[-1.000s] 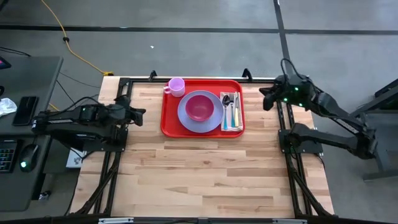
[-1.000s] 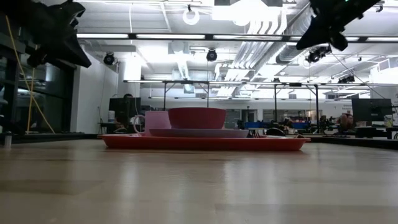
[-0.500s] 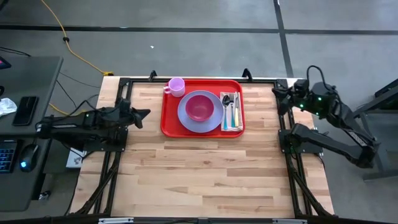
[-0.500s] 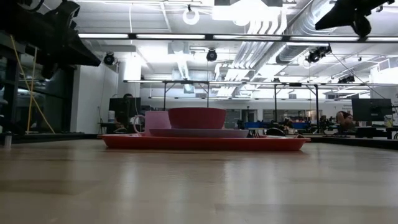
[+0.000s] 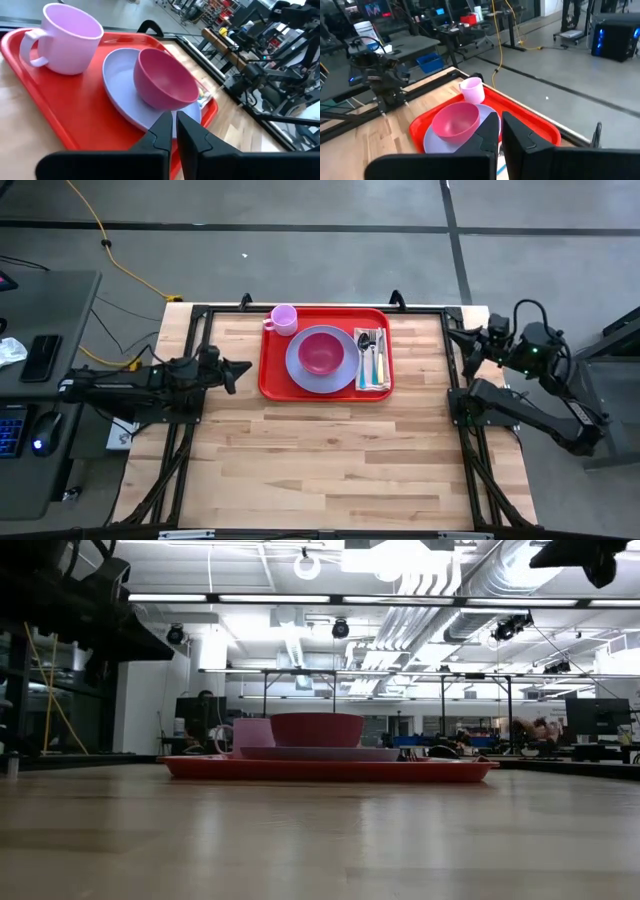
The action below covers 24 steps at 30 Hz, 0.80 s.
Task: Set up tray
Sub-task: Return to Home Position
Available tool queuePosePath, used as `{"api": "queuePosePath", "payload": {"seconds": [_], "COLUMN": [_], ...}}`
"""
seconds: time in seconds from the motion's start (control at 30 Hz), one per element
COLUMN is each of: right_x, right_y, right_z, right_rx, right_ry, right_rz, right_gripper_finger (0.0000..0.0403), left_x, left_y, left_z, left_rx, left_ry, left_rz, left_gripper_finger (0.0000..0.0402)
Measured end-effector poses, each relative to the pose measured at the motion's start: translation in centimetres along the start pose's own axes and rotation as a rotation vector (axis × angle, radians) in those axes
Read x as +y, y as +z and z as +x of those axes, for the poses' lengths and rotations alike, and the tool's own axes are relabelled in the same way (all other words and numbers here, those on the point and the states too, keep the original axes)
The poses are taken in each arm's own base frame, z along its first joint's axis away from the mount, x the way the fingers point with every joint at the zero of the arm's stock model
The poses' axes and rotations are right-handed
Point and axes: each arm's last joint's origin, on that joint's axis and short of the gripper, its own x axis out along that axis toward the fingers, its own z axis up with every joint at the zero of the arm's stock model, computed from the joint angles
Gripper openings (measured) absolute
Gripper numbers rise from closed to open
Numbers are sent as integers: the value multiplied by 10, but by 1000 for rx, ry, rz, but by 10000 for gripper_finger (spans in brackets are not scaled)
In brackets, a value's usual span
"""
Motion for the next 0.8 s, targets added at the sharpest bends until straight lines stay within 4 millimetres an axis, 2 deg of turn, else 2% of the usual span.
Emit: {"api": "queuePosePath", "payload": {"seconds": [0.1,0.2,0.37,0.53,0.8], "right_x": [-1,-5,-12,-19,-28], "right_y": [-7,-21,-48,-76,-112], "right_z": [-5,1,23,45,74], "right_rx": [0,-50,-132,-88,-134], "right_ry": [-4,8,34,23,44], "right_rz": [27,63,96,147,216], "right_gripper_finger": [0,0,0,0,0], "left_x": [4,7,6,5,5], "left_y": [-6,-11,-12,-12,-13], "left_z": [2,4,5,5,5], "left_rx": [14,23,30,46,65], "left_ry": [12,17,-24,-40,-60], "left_rz": [6,-6,-20,-26,-26], "left_gripper_finger": [56,56,56,56,56]}}
